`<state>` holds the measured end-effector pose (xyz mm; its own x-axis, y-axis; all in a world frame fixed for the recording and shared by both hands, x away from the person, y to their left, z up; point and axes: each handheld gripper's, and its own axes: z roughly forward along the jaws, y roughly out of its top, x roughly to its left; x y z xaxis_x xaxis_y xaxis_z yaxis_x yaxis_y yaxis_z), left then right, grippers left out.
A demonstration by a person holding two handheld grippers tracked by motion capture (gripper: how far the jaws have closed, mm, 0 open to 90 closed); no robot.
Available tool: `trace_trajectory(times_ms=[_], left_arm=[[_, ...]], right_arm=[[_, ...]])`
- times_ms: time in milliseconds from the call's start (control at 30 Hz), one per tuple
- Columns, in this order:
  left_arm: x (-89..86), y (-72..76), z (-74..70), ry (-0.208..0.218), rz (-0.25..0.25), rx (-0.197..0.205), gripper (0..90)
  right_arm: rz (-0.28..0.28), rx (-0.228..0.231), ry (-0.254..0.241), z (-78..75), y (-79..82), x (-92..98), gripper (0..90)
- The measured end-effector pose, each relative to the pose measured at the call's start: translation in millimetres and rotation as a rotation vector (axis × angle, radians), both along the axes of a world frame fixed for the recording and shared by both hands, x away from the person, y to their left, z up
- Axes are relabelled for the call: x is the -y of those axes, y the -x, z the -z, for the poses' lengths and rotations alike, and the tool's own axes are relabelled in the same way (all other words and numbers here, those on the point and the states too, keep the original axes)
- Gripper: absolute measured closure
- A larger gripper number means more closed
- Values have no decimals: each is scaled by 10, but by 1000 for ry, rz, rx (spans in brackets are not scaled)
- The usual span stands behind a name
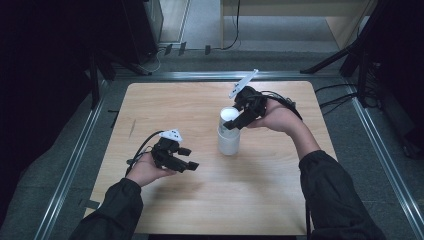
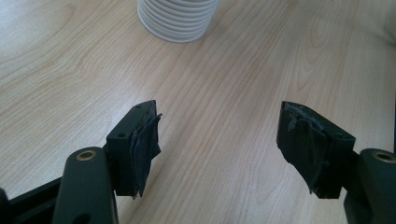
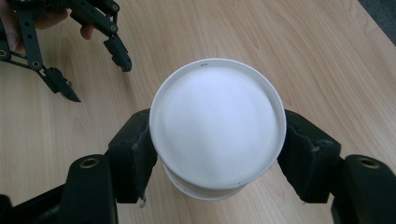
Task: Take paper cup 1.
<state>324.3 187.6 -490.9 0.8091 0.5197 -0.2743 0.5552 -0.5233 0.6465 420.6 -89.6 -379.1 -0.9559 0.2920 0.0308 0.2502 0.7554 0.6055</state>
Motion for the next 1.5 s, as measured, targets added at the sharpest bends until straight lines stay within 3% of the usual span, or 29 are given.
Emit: trace_trajectory(times_ms=[733,1033,1500], left_arm=[[-5,0,1,-2,1,1,291],[1,2,5,-6,7,0,291],[-2,2,4,-4,7,1,291]], right_arm=[[10,-14,13,-170,24,6,342],[2,-3,38,-143,32,-19,344],[1,4,28,-173,49,-2,356]])
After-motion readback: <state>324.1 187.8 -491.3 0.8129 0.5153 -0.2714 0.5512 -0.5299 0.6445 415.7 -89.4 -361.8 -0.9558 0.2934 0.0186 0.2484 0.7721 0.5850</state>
